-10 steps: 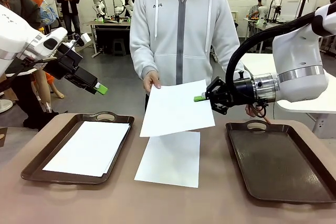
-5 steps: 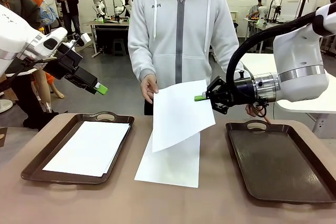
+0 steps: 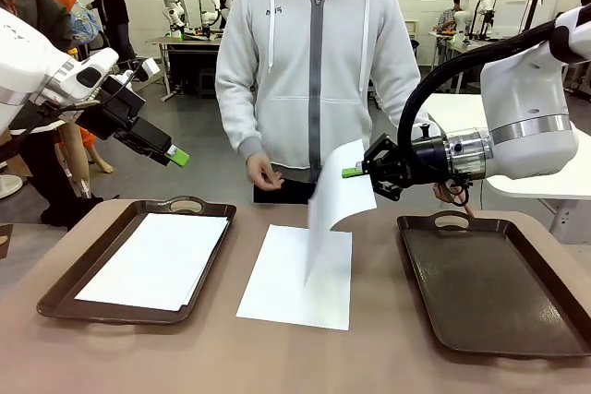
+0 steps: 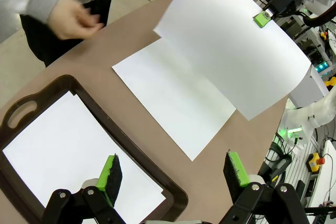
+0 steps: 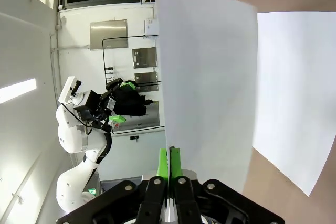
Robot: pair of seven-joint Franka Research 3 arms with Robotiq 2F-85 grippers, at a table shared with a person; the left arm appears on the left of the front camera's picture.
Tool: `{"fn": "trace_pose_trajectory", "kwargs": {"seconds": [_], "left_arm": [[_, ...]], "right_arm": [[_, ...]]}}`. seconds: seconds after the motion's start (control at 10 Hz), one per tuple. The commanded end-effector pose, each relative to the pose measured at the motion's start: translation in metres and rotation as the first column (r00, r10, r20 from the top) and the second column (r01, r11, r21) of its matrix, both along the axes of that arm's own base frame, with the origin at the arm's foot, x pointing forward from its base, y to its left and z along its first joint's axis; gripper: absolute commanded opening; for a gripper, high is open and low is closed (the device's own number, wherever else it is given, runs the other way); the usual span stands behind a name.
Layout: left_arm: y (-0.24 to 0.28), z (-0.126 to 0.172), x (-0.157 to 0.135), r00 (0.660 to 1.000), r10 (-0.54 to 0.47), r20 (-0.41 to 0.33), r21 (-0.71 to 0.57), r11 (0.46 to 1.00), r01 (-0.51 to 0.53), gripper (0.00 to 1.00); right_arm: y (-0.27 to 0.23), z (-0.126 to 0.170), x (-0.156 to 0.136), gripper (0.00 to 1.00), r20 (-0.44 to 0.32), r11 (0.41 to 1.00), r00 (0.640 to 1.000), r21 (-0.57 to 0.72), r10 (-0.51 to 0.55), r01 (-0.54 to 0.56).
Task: Sort the A4 documents.
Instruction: Receive the A4 Paper, then place the A4 Paper in the designated Handle tray.
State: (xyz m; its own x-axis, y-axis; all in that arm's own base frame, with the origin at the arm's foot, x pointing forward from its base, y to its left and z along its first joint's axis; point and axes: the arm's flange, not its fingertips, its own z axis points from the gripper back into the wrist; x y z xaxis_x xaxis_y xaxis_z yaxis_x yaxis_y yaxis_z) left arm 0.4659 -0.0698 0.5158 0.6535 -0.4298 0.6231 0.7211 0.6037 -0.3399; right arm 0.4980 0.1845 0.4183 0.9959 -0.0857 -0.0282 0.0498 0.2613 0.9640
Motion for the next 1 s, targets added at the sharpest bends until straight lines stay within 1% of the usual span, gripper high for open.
{"fn": "trace_pose_trajectory", "kwargs": {"seconds": [0.0, 0.9], "left_arm": [[0.0008, 0.0007, 0.0002, 1.0, 0.004, 0.005, 0.0, 1.0, -0.004, 1.0], [0.0008, 0.0007, 0.0002, 1.0, 0.004, 0.005, 0.0, 1.0, -0.004, 1.0]], "right_arm": [[0.0009, -0.0014, -0.0004, 0.0, 0.001, 1.0, 1.0, -0.008, -0.006, 0.006], [0.0009, -0.0014, -0.0004, 0.0, 0.001, 1.0, 1.0, -0.008, -0.006, 0.006]]}}
